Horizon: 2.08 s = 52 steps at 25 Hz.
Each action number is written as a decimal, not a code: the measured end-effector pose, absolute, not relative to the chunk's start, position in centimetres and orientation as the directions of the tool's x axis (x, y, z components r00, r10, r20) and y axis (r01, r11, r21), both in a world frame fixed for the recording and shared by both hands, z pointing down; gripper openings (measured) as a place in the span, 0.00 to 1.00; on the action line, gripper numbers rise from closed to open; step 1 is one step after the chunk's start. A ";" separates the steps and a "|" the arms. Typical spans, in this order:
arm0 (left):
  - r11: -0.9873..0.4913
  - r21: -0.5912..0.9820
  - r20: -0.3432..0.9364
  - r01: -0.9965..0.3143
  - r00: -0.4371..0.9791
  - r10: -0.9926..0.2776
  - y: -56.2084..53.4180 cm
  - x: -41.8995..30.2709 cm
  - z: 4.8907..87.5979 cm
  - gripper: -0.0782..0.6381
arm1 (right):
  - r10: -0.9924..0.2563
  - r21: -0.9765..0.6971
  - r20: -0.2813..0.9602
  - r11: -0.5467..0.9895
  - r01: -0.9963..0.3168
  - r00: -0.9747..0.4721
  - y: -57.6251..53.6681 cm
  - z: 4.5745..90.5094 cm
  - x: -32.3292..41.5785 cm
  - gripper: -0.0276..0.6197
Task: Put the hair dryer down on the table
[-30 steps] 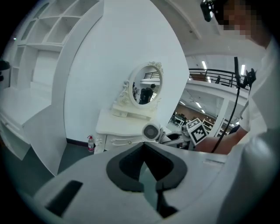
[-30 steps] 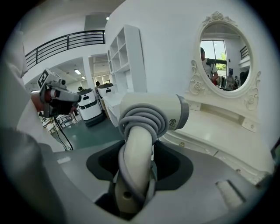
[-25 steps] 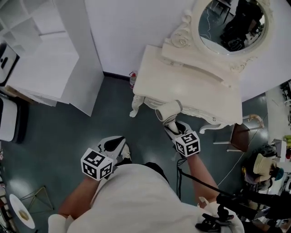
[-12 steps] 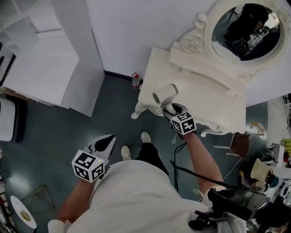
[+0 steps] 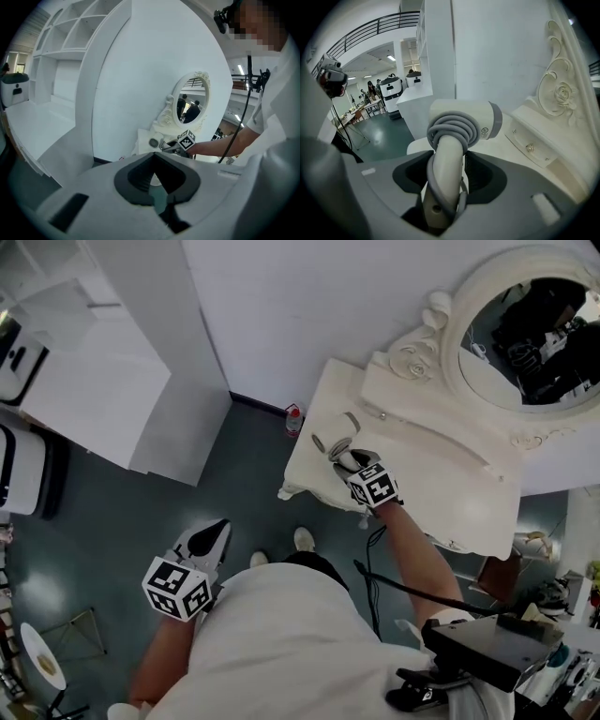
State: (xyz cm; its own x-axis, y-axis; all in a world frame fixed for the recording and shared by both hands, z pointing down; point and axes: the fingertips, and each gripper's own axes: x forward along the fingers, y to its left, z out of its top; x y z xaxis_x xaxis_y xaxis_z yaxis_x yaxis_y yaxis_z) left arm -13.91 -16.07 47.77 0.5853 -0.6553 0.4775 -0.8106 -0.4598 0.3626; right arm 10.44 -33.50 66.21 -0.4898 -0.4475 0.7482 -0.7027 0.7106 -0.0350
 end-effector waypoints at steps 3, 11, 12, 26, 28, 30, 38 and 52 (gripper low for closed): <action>-0.426 0.349 0.481 -0.834 0.550 -0.683 -17.8 -13.3 47.5 0.11 | -0.425 -0.033 0.756 0.735 -0.677 -0.498 -35.9 67.3 11.0 0.37; -0.324 0.333 0.512 -0.885 0.459 -0.726 -20.0 -12.3 47.8 0.11 | -0.381 -0.042 0.769 0.772 -0.635 -0.513 -40.3 70.0 11.9 0.37; -0.314 0.332 0.515 -0.889 0.450 -0.729 -20.2 -12.2 47.9 0.11 | -0.376 -0.044 0.772 0.774 -0.632 -0.513 -40.6 70.3 12.0 0.37; -0.253 0.330 0.531 -0.909 0.401 -0.746 -21.9 -11.5 48.5 0.11 | -0.377 -0.036 0.771 0.779 -0.626 -0.513 -43.4 72.3 12.0 0.37; -0.246 0.329 0.533 -0.912 0.394 -0.749 -21.9 -11.5 48.6 0.11 | -0.383 -0.031 0.768 0.778 -0.628 -0.513 -43.5 72.4 12.0 0.37; -0.241 0.327 0.536 -0.914 0.389 -0.749 -21.8 -11.6 48.6 0.11 | -0.389 -0.028 0.766 0.775 -0.632 -0.511 -43.6 72.4 11.9 0.37; -0.246 0.328 0.541 -0.912 0.395 -0.743 -22.3 -11.6 48.7 0.11 | -0.379 -0.049 0.759 0.778 -0.626 -0.530 -43.7 72.4 11.9 0.38; -0.269 0.339 0.538 -0.901 0.421 -0.731 -22.9 -12.0 48.8 0.11 | -0.370 -0.048 0.767 0.781 -0.622 -0.524 -43.8 72.6 11.7 0.39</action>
